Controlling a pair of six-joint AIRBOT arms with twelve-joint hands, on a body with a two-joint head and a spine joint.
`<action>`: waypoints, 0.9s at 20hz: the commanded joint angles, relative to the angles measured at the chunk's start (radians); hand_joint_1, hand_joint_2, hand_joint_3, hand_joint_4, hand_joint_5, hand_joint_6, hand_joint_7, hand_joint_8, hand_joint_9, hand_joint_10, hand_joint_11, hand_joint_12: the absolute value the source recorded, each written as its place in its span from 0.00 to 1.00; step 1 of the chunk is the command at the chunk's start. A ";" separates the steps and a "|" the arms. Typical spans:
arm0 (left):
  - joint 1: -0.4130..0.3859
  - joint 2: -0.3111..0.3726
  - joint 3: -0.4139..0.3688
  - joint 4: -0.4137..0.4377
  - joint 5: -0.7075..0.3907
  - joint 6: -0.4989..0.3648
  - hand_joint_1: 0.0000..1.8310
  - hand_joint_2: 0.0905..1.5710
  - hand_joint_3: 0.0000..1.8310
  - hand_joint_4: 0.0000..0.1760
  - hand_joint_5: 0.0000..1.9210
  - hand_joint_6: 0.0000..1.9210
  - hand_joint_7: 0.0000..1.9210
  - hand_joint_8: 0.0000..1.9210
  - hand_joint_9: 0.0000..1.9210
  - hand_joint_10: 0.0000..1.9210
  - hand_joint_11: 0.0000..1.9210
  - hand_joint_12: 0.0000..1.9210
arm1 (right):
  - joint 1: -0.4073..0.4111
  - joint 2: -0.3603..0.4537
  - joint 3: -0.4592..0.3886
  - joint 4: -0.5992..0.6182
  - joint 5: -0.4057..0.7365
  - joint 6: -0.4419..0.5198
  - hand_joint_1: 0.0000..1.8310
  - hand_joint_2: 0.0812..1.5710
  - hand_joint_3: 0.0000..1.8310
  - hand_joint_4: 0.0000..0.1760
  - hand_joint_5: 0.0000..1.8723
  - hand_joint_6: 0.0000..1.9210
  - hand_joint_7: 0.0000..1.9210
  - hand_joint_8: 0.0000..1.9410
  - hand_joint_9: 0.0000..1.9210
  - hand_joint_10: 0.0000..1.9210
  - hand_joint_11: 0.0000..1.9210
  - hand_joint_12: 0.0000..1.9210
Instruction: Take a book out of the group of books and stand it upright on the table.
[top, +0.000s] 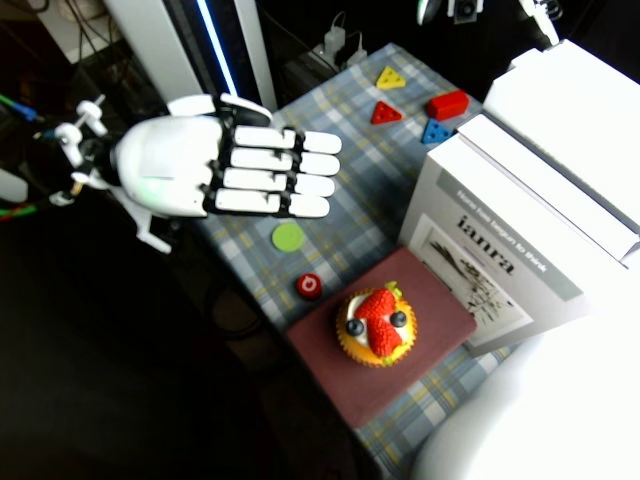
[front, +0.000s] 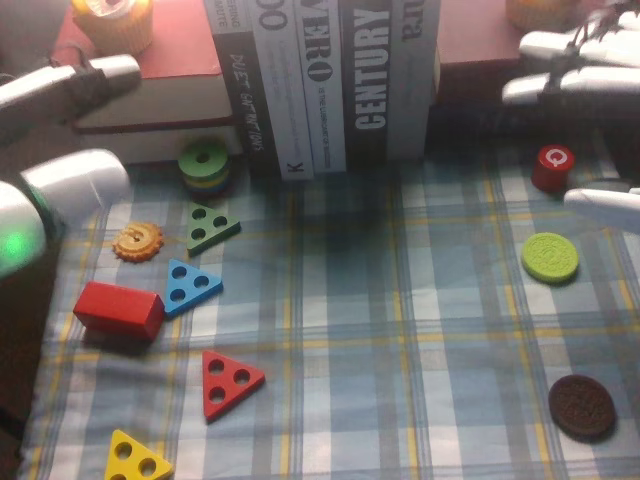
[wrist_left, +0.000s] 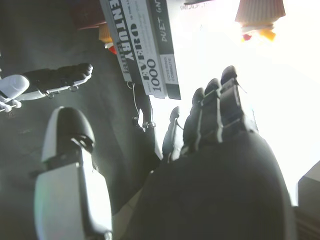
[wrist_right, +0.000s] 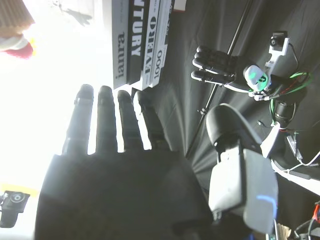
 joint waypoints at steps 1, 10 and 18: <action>-0.010 -0.003 0.000 0.006 -0.118 -0.008 0.00 0.89 0.00 0.83 0.18 0.00 0.15 0.00 0.15 0.00 0.07 0.10 | 0.007 -0.002 0.003 0.029 0.118 0.005 0.31 0.82 0.00 0.01 0.27 0.00 0.16 0.00 0.18 0.01 0.07 0.39; -0.008 -0.014 0.006 -0.003 -0.104 -0.008 0.07 0.88 0.00 0.88 0.20 0.00 0.14 0.00 0.14 0.00 0.08 0.08 | 0.227 -0.055 0.047 0.028 0.095 -0.127 0.00 0.73 0.00 1.00 0.03 0.00 0.00 0.00 0.00 0.00 0.04 0.04; -0.008 -0.024 0.011 0.000 -0.068 -0.008 0.05 0.88 0.00 0.95 0.19 0.00 0.15 0.00 0.15 0.00 0.07 0.08 | 0.470 -0.140 0.126 -0.056 -0.158 -0.229 0.00 0.68 0.00 1.00 0.03 0.00 0.00 0.00 0.00 0.00 0.00 0.02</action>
